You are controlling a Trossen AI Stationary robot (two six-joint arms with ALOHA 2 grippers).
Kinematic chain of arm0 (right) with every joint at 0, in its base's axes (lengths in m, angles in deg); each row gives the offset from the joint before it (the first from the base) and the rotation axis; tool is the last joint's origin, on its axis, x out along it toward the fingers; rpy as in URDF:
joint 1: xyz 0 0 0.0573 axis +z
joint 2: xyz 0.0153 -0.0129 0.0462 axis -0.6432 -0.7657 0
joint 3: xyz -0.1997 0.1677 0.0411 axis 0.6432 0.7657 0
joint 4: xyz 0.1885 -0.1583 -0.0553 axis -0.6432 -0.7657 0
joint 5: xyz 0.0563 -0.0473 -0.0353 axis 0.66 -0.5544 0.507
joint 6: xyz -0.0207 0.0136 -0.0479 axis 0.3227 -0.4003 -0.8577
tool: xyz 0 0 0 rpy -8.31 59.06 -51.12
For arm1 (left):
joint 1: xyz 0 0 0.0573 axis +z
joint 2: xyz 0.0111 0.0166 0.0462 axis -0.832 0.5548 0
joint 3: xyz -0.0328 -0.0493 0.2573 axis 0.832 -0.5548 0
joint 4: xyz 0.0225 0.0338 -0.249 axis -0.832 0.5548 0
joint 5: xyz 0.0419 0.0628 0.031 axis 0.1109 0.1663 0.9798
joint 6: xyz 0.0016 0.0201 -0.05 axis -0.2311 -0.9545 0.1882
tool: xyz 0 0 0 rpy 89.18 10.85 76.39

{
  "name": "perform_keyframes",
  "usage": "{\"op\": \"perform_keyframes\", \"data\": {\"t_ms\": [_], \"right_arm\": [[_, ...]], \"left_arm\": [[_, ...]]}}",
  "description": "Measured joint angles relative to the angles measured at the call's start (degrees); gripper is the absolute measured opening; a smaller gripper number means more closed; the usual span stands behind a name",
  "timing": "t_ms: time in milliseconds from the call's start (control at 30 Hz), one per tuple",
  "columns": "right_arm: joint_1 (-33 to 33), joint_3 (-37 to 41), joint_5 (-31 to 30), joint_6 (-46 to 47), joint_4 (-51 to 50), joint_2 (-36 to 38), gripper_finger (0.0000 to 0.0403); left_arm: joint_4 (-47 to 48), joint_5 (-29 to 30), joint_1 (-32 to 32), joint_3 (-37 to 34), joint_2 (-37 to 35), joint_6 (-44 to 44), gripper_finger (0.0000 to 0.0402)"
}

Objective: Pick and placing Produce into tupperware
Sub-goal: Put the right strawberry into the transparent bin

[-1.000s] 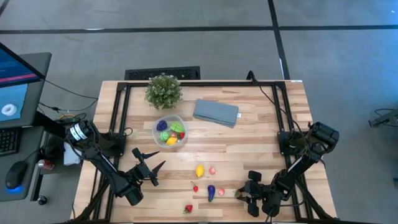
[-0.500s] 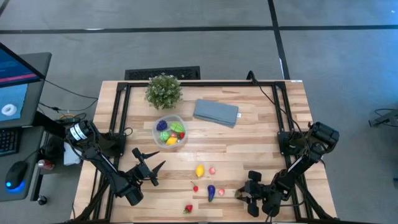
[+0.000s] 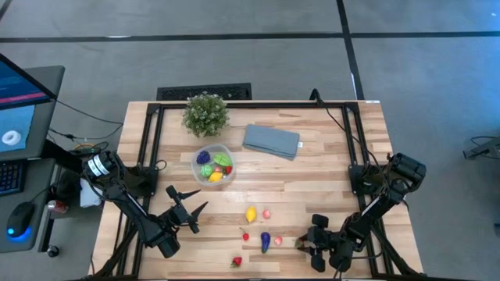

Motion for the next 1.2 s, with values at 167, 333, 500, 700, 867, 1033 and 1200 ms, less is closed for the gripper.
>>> {"op": "perform_keyframes", "data": {"t_ms": [167,333,500,700,867,1033,1200], "right_arm": [[0.00,0.00,0.00,0.02,0.00,0.00,0.0174],[0.00,0.00,-0.19,-0.35,0.07,0.00,0.0181],[0.00,0.02,-0.84,-0.94,0.09,-0.02,0.0174],[0.00,0.04,-2.86,-2.47,0.45,-0.02,0.0174],[0.00,0.04,-5.81,-5.27,1.27,-0.02,0.0178],[-0.35,0.04,-9.02,-9.08,2.46,-0.02,0.0175],[-2.17,0.04,-9.43,-12.82,3.54,-0.02,0.0174]], "left_arm": [[0.00,0.01,0.00,0.00,0.00,0.00,0.0231],[-0.02,0.00,0.00,0.00,0.00,0.00,0.0231],[-0.12,0.01,-0.01,0.00,0.00,0.00,0.0231],[-0.13,0.01,0.00,0.00,0.00,0.00,0.0231],[-0.13,0.00,0.00,0.00,0.00,0.00,0.0231],[-0.11,0.00,0.00,0.00,0.00,0.00,0.0231],[-0.09,0.00,-0.01,0.00,0.00,0.00,0.0231]]}}
